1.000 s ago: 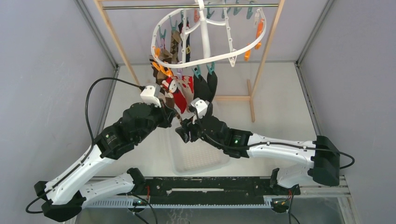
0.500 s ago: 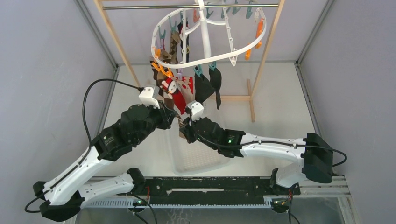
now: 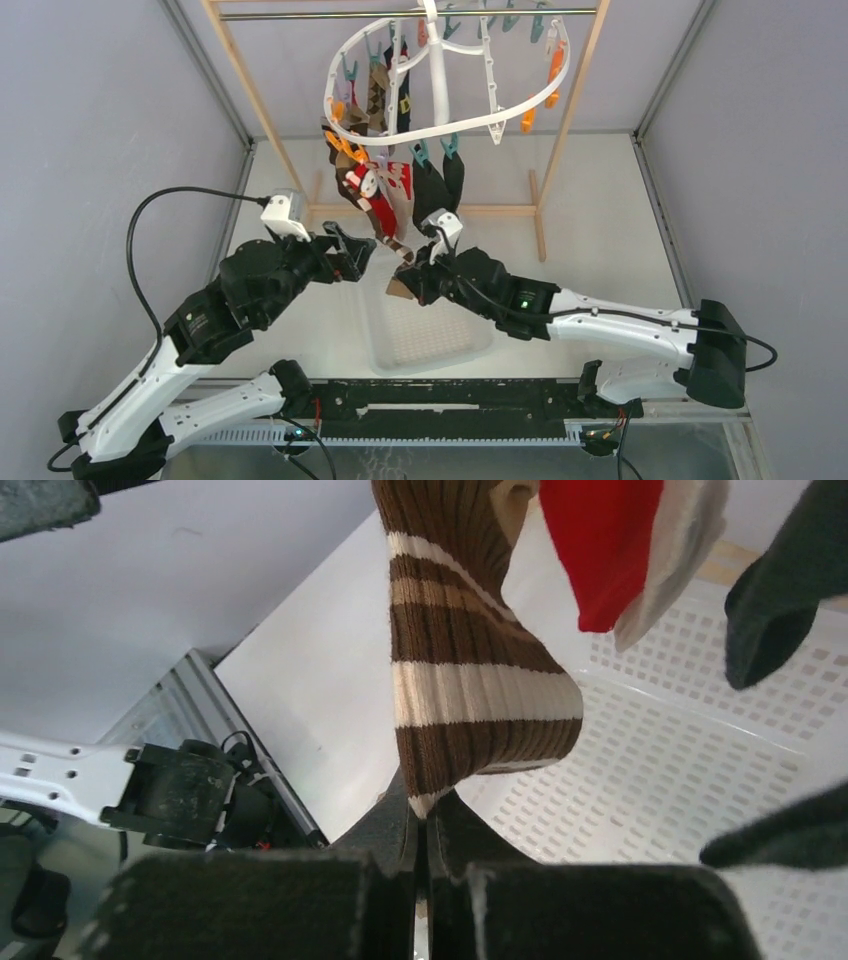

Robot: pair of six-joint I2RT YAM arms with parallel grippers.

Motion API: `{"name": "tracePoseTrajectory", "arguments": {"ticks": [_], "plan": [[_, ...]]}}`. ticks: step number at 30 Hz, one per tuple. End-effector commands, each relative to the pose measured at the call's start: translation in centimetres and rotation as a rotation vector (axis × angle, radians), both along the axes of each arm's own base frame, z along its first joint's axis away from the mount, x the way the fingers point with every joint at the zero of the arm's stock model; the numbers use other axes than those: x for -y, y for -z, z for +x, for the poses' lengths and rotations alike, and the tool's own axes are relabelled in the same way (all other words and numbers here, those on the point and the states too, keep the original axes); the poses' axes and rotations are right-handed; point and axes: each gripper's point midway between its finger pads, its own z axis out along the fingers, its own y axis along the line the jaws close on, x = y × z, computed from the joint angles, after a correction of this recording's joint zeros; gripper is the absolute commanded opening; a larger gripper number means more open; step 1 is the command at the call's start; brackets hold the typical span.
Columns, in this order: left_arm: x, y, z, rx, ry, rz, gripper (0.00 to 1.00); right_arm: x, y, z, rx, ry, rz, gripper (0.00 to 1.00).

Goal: Remove the socks clipped to the hanger
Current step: Adjust the hanger on the clothesline.

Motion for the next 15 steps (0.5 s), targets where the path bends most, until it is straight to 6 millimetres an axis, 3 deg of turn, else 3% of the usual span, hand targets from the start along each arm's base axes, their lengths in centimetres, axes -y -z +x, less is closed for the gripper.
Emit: {"name": "tracePoseTrajectory", "arguments": {"ticks": [1,15], "plan": [[-1.0,-0.3,-0.4,0.008,-0.028,-0.030,1.00,1.2,-3.8,-0.6,-0.005,-0.029,0.156,0.00],[-2.2,-0.5,-1.0,0.008,-0.048,-0.039,1.00,9.5,-7.2,1.3,0.008,0.047,0.281,0.00]]}}
